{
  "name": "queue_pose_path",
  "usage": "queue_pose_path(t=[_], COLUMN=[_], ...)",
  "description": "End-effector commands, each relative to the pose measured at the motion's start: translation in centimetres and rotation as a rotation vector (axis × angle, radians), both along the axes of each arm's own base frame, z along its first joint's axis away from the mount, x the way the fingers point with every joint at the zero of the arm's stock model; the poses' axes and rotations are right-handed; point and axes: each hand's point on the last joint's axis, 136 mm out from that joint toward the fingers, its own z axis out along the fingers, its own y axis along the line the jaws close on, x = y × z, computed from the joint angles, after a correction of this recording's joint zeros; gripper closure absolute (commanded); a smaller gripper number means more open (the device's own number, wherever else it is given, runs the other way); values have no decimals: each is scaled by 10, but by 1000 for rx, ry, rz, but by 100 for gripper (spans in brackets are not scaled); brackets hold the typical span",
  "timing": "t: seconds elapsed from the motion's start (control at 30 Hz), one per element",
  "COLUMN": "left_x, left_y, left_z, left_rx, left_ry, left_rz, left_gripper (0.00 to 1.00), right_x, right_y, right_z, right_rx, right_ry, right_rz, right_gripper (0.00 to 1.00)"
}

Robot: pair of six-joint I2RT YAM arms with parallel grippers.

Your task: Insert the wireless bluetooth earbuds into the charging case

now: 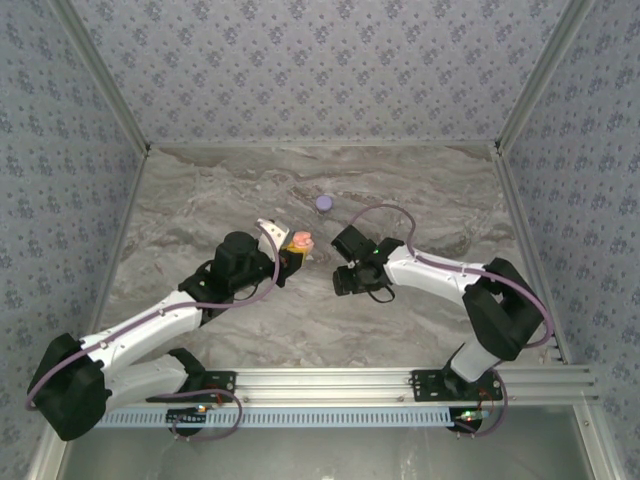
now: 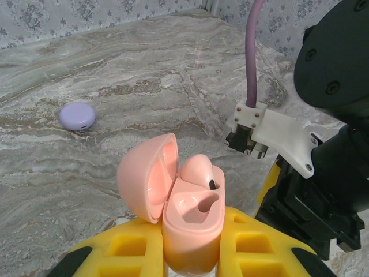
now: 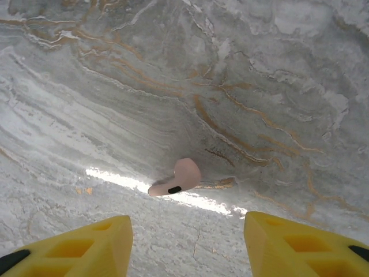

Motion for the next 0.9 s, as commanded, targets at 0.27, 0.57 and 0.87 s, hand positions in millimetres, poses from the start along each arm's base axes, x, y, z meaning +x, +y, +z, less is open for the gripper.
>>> queue_pose_path(t=[0.27, 0.57, 0.87], left_x=[0, 0, 1], left_y=[-1, -2, -3], left_z=[18, 17, 16], left_rx=[-24, -19, -19], left_ry=[-46, -43, -40], left_rz=[-7, -8, -9], left_gripper=[89, 89, 89], right_x=[4, 7, 9], right_y=[7, 10, 6], right_z=[-20, -30, -33], right_rx=[6, -32, -99], right_ry=[63, 85, 85], right_rz=[-92, -82, -50], right_gripper=[49, 56, 69])
